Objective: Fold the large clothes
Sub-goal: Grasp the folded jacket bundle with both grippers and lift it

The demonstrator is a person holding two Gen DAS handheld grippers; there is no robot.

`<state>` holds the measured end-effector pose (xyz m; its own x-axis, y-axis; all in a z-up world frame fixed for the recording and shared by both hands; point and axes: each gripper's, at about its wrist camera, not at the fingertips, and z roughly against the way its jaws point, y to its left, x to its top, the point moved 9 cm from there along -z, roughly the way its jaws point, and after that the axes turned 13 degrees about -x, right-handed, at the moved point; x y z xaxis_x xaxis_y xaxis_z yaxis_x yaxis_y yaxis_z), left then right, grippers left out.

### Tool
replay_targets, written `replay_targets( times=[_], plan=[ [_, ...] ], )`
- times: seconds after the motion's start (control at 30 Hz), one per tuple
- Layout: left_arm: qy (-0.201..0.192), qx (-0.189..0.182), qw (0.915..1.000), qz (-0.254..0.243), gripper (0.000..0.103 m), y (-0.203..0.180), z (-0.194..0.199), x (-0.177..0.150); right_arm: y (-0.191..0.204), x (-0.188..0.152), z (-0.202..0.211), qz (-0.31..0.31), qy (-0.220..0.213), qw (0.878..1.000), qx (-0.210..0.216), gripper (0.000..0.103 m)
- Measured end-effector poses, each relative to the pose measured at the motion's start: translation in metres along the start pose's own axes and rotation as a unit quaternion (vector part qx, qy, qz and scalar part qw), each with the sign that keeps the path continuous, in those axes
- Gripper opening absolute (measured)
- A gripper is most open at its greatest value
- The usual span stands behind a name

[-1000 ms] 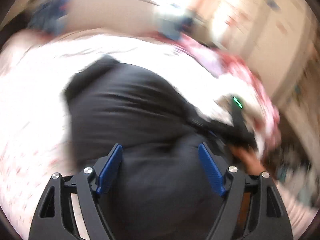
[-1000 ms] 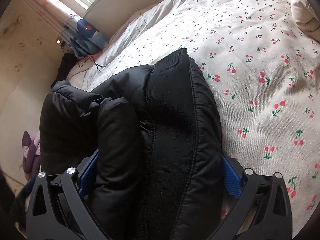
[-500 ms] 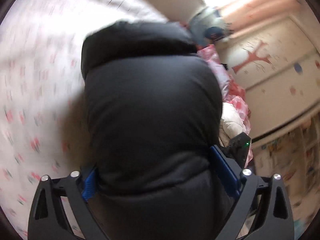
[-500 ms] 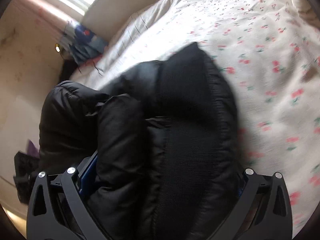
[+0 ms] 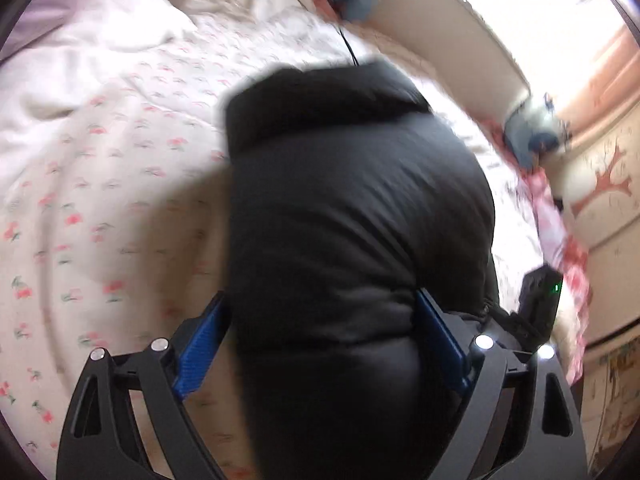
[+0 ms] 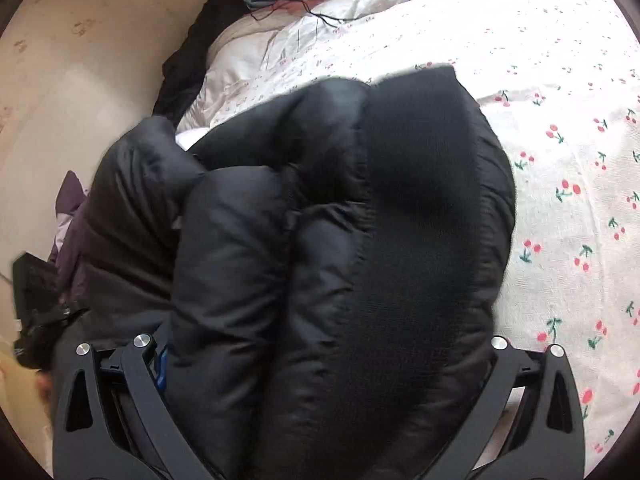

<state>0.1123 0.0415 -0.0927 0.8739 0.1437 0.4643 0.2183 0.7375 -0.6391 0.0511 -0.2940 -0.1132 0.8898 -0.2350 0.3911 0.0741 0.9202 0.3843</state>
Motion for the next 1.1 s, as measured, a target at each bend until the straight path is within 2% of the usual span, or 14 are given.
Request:
replay_targets(
  times=[0.07, 0.13, 0.17, 0.27, 0.37, 0.43, 0.53, 0.6, 0.67, 0.77, 0.83, 0.93, 1.0, 1.1],
  plan=[
    [-0.073, 0.038, 0.9960, -0.033, 0.087, -0.010, 0.032, 0.011, -0.005, -0.003, 0.004, 0.011, 0.014, 1.000, -0.010, 0.097],
    [-0.143, 0.018, 0.9873, -0.065, 0.087, -0.037, 0.055, 0.024, -0.009, 0.001, 0.015, 0.021, 0.025, 0.999, -0.022, 0.097],
    [-0.153, 0.003, 0.9853, -0.075, 0.087, -0.045, 0.063, 0.025, -0.008, 0.007, 0.027, 0.033, 0.014, 0.999, -0.034, 0.097],
    [-0.113, -0.041, 0.9850, -0.124, 0.087, -0.085, 0.036, 0.018, 0.009, 0.034, 0.069, 0.058, -0.065, 0.995, -0.050, 0.097],
    [-0.049, -0.040, 0.9872, -0.146, 0.087, -0.091, -0.008, -0.002, 0.035, 0.062, 0.087, 0.085, -0.113, 0.987, -0.071, 0.097],
    [-0.030, -0.015, 0.9876, -0.153, 0.087, -0.088, -0.027, -0.012, 0.062, 0.084, 0.077, 0.136, -0.120, 0.978, -0.103, 0.097],
    [-0.018, 0.012, 0.9815, -0.190, 0.090, -0.096, -0.032, -0.022, 0.054, 0.096, 0.031, 0.151, -0.091, 0.970, -0.167, 0.097],
    [-0.014, 0.002, 0.9811, -0.193, 0.090, -0.097, -0.032, -0.019, 0.021, 0.073, -0.007, 0.071, -0.030, 0.989, -0.127, 0.097],
    [-0.014, -0.034, 0.9832, -0.179, 0.090, -0.097, -0.025, -0.017, -0.005, 0.032, -0.018, 0.008, -0.010, 0.997, -0.078, 0.097],
    [-0.008, -0.084, 0.9862, -0.142, 0.091, -0.100, -0.021, -0.012, -0.015, -0.004, -0.006, 0.003, 0.006, 0.998, -0.062, 0.097],
    [0.002, -0.074, 0.9879, -0.136, 0.091, -0.096, -0.027, -0.015, -0.017, -0.001, 0.014, 0.027, 0.010, 0.997, -0.069, 0.097],
    [0.003, -0.039, 0.9875, -0.153, 0.091, -0.094, -0.034, -0.019, -0.016, 0.030, 0.058, 0.039, -0.053, 0.993, -0.096, 0.097],
    [0.003, -0.030, 0.9875, -0.155, 0.091, -0.095, -0.035, -0.023, -0.002, 0.059, 0.092, 0.063, -0.124, 0.983, -0.119, 0.097],
    [0.002, -0.034, 0.9879, -0.151, 0.092, -0.095, -0.034, -0.026, 0.048, 0.089, 0.093, 0.129, -0.151, 0.973, -0.119, 0.097]
  ],
)
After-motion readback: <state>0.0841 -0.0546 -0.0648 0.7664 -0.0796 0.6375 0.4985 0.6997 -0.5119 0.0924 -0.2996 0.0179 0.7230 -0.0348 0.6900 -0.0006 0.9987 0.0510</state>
